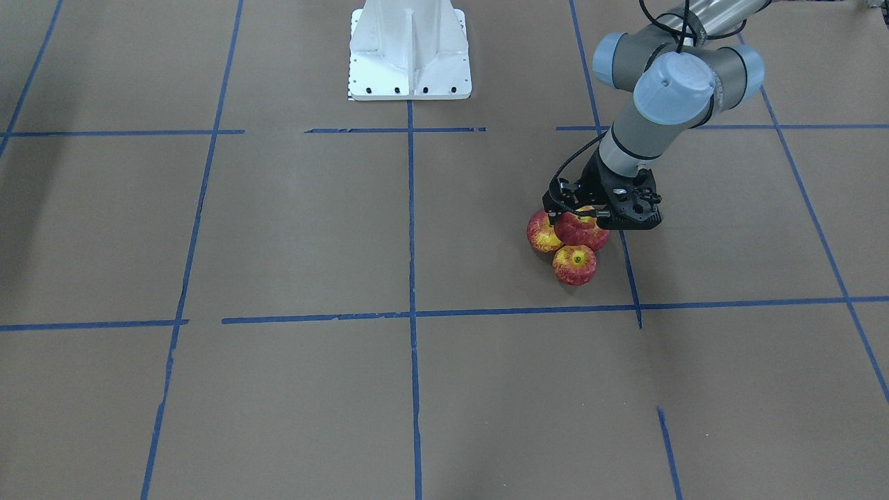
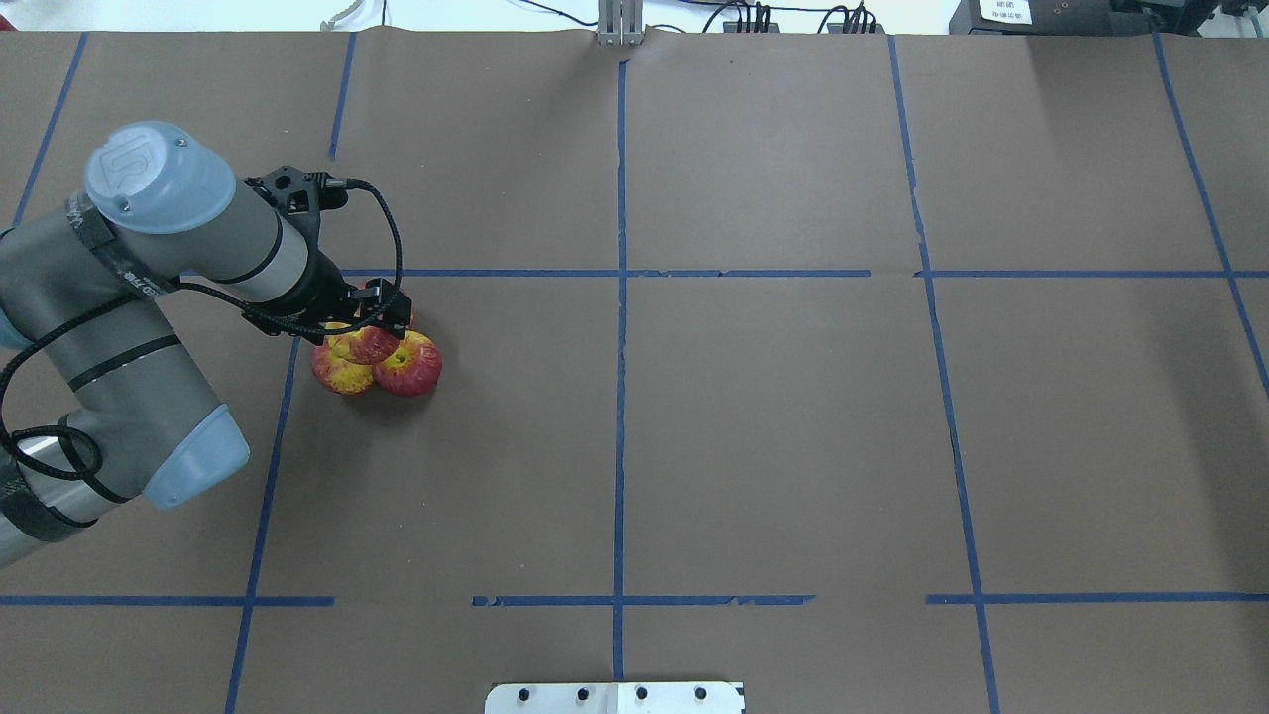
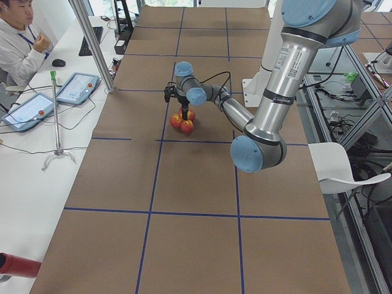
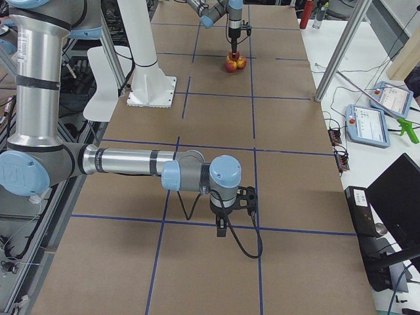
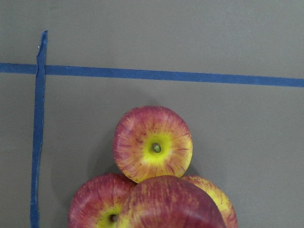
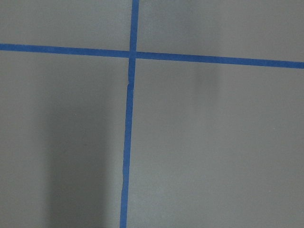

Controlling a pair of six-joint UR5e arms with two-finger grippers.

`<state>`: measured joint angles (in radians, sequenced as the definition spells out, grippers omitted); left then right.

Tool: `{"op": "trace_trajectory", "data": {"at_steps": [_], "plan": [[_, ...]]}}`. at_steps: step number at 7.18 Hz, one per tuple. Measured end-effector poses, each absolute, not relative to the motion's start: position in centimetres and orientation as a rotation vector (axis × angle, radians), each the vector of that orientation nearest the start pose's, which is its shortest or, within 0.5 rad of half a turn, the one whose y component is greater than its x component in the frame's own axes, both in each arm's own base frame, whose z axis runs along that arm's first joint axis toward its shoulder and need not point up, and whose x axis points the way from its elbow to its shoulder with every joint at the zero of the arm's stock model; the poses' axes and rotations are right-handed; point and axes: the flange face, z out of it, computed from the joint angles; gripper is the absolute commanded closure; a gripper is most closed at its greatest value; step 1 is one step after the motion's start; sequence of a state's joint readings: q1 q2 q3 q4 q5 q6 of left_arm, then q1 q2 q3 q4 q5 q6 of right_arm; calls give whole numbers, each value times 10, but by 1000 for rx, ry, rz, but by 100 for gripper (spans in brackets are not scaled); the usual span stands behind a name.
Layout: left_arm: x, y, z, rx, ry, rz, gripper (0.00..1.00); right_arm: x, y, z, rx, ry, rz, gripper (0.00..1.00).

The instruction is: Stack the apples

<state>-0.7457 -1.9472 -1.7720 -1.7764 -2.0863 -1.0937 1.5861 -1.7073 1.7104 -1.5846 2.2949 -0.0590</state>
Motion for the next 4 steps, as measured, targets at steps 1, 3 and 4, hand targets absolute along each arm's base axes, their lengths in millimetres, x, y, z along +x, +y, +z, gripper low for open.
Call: {"op": "trace_trajectory", "data": {"at_steps": [1,3,4], "plan": [[390,-478,329,50,916,-48,0,74,-432,658,17,-724,-38,0],[342,-477,301,101,922,-62,0,74,-432,658,17,-724,-38,0],[299,-481,293,152,908,-55,0,74,-432,658,17,-724,-38,0]]}}
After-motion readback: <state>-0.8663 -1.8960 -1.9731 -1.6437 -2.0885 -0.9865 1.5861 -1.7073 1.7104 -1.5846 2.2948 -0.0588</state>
